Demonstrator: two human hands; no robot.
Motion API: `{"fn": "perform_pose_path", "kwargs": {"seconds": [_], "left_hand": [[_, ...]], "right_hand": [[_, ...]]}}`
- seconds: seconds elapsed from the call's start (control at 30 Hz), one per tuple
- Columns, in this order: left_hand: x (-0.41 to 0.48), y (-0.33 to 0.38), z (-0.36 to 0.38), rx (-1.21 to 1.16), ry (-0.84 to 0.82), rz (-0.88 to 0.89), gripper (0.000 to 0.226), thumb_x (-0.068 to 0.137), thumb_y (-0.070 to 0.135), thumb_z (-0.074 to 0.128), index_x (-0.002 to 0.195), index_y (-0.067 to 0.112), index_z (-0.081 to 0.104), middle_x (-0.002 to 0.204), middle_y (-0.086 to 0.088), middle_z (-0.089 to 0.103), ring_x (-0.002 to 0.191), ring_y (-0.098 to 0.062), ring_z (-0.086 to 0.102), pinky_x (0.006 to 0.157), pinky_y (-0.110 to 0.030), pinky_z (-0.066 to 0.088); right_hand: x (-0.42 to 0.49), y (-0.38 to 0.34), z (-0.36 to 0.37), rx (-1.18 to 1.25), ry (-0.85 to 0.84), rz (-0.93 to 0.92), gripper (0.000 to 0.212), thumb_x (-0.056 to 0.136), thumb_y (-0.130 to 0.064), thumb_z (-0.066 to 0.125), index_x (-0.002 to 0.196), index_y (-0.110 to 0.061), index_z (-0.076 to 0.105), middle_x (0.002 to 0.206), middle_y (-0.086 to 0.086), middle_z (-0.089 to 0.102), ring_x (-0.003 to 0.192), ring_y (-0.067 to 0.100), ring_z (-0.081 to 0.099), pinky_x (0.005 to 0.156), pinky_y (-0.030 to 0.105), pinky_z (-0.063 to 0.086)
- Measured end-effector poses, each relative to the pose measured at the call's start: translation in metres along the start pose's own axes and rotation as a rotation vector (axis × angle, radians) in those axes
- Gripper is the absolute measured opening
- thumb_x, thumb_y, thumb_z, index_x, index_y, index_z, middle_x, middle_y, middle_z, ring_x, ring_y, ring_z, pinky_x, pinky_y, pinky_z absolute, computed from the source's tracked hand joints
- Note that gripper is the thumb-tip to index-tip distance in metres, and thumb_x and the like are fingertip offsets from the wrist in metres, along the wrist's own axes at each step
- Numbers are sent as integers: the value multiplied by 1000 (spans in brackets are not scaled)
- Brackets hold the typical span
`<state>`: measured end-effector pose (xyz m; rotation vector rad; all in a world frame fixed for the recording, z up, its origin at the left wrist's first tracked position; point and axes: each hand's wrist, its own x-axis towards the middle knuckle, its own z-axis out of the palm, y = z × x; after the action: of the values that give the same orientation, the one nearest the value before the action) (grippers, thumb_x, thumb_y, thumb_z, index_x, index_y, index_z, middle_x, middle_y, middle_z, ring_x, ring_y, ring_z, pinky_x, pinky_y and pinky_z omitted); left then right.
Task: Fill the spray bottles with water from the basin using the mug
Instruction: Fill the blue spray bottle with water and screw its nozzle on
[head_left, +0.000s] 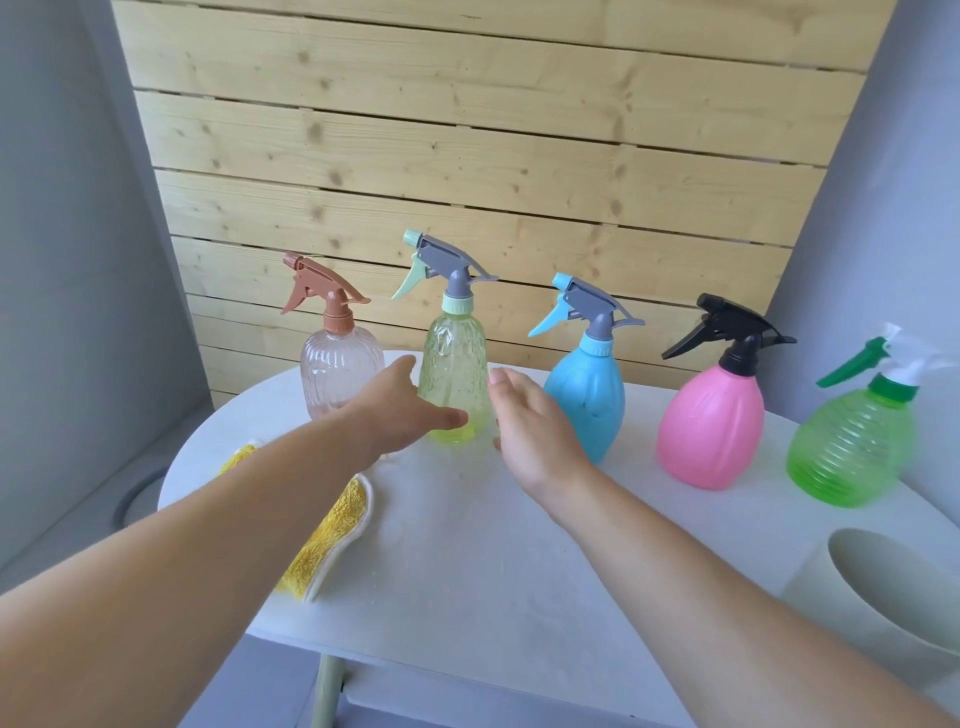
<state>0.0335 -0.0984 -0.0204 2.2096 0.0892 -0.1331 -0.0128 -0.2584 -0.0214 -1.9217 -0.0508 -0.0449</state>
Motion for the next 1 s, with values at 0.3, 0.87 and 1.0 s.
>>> {"fn": "perform_pose_path", "kwargs": {"seconds": [0.3, 0.87, 1.0], "left_hand": [[-58, 40, 24, 21, 221, 202, 17, 91, 33, 72, 95, 21, 59, 88, 8, 63, 76, -13, 61, 57, -26, 43], [-101, 40, 95, -20, 96, 449, 96, 81, 39, 87, 155, 31, 26, 127, 5, 32, 115, -16, 51, 92, -23, 39], [-139, 36, 89, 49, 311, 517, 100, 67, 43, 93, 145, 36, 29, 123, 7, 29, 112, -20, 53, 87, -31, 51]], "right_hand": [[-19, -13, -79, -182, 519, 41, 51, 93, -43, 56, 138, -20, 47, 136, -2, 52, 123, 20, 52, 93, 36, 48], [-49, -26, -77, 107, 409, -9, 12, 91, -37, 66, 100, -29, 63, 88, -9, 70, 81, 8, 68, 69, 29, 53], [-95, -43, -84, 319, 305, 3, 20, 87, -35, 73, 98, -19, 68, 84, -7, 73, 69, 0, 67, 58, 14, 47]]}}
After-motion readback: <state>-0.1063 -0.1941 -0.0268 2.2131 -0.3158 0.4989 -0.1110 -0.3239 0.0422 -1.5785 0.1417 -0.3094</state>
